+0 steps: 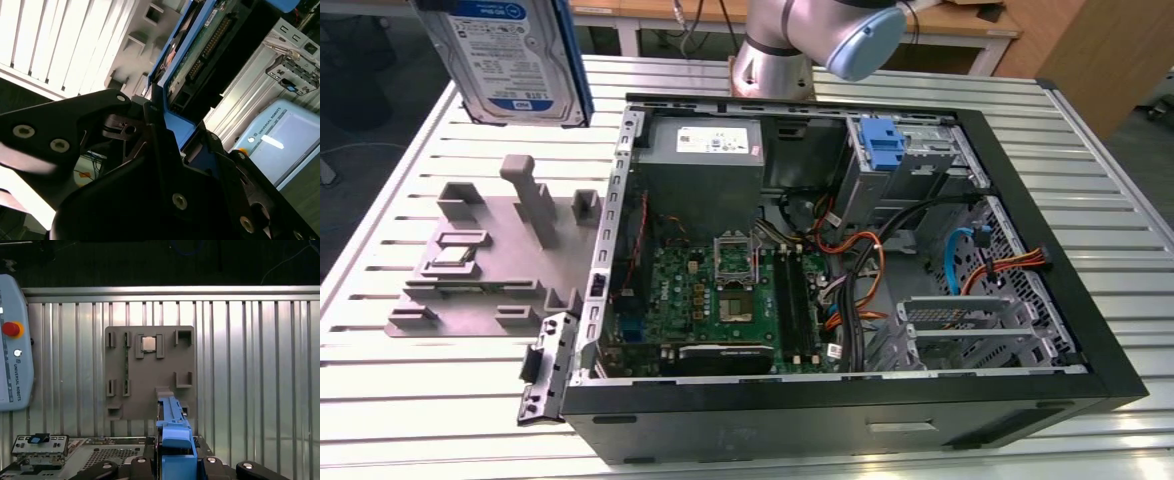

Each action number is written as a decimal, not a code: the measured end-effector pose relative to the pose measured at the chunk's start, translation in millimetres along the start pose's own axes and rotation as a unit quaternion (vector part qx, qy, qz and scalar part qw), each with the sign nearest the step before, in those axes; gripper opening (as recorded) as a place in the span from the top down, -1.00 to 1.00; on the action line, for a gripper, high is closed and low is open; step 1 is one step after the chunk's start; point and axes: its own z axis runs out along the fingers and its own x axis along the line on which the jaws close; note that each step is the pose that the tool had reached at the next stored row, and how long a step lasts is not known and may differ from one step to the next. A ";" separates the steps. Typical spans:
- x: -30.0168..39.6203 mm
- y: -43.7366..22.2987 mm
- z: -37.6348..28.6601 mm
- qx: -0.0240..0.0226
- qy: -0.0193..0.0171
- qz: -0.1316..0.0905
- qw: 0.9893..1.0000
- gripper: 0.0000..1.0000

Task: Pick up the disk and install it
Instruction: 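Pick up the disk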

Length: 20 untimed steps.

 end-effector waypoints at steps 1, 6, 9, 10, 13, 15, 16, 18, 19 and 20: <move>0.5 -0.5 0.0 0.000 -0.001 0.000 1.000 0.27; 1.2 -10.5 0.1 -0.004 -0.001 0.000 1.000 0.27; 1.4 -17.3 0.1 -0.006 -0.001 0.000 1.000 0.27; 1.6 -19.4 0.1 -0.006 -0.001 0.000 1.000 0.27; 1.5 -25.4 0.2 -0.007 -0.001 0.000 1.000 0.27; 1.4 -29.5 0.2 -0.007 -0.001 0.000 1.000 0.27; 1.3 -31.4 0.2 -0.007 -0.001 0.000 1.000 0.27; 1.2 -34.8 0.2 -0.007 -0.001 0.000 1.000 0.27; 1.2 -36.5 0.2 -0.008 -0.001 0.000 1.000 0.27; 1.2 -38.3 0.3 -0.008 -0.001 0.000 1.000 0.27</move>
